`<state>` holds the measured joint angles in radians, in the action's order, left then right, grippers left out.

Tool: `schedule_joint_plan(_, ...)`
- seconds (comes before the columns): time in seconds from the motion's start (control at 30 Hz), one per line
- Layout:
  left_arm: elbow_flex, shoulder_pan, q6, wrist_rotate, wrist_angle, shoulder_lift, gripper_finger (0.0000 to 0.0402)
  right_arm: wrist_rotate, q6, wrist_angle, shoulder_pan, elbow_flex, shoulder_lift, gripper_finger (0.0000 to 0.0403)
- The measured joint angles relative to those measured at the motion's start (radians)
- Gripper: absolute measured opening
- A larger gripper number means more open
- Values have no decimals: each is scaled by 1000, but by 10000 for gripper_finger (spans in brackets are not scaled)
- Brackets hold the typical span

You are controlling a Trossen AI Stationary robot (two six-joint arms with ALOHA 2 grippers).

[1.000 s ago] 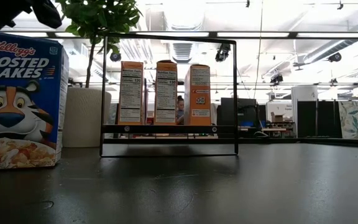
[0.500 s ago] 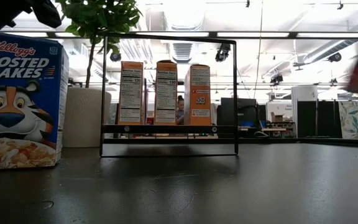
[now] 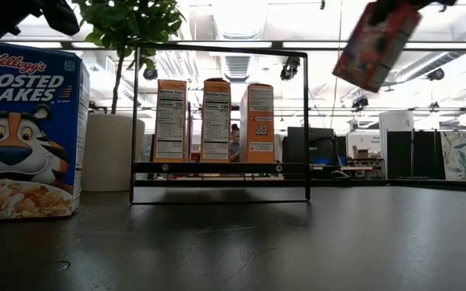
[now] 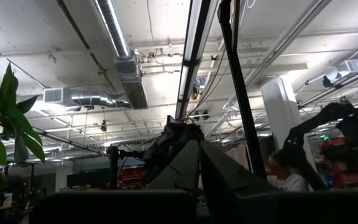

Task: Stack cereal on shelf
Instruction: Put the right red cereal box on the shelf aligned with the other red cereal box

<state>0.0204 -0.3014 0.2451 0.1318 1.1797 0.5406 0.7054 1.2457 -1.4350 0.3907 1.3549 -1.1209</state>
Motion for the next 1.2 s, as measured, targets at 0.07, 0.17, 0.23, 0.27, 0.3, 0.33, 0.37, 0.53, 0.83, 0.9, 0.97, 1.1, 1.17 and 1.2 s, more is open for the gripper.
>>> schedule_joint_plan(0.07, 0, 0, 0, 0, 0, 2, 0, -37, -121, 57, -70, 16, 1, 147)
schedule_joint_plan(0.17, 0, 0, 0, 0, 3, 1, 0, -102, -279, 125, -171, 34, -3, 147)
schedule_joint_plan(0.23, 0, 0, 0, 0, 5, -1, 0, -146, -372, 162, -233, 47, -14, 148)
schedule_joint_plan(0.27, 0, 0, 0, 3, 10, -1, 0, -166, -415, 179, -263, 54, -19, 148)
schedule_joint_plan(0.3, 0, 0, 0, 11, 15, -2, 0, -189, -455, 190, -292, 63, -25, 148)
schedule_joint_plan(0.33, 0, 0, 1, 23, 20, -5, 0, -211, -494, 200, -320, 73, -31, 148)
schedule_joint_plan(0.37, 0, 0, 7, 39, 26, -6, 0, -231, -527, 211, -348, 86, -39, 148)
schedule_joint_plan(0.53, 0, 0, 66, 102, 65, -10, 0, -328, -680, 261, -478, 172, -93, 147)
schedule_joint_plan(0.83, 0, 0, 225, 199, 127, -38, 0, -501, -880, 269, -677, 430, -286, 147)
schedule_joint_plan(0.9, 0, 0, 246, 210, 131, -49, 0, -567, -915, 267, -716, 502, -346, 146)
schedule_joint_plan(0.97, 0, 0, 258, 211, 130, -61, 0, -622, -940, 266, -751, 585, -416, 145)
schedule_joint_plan(1.1, 0, 0, 259, 211, 117, -72, 0, -720, -1002, 261, -797, 741, -568, 146)
schedule_joint_plan(1.17, 0, 0, 259, 211, 110, -72, 0, -756, -1031, 253, -808, 812, -646, 148)
schedule_joint_plan(1.2, 0, 0, 259, 211, 110, -72, 0, -765, -1043, 243, -811, 850, -684, 148)
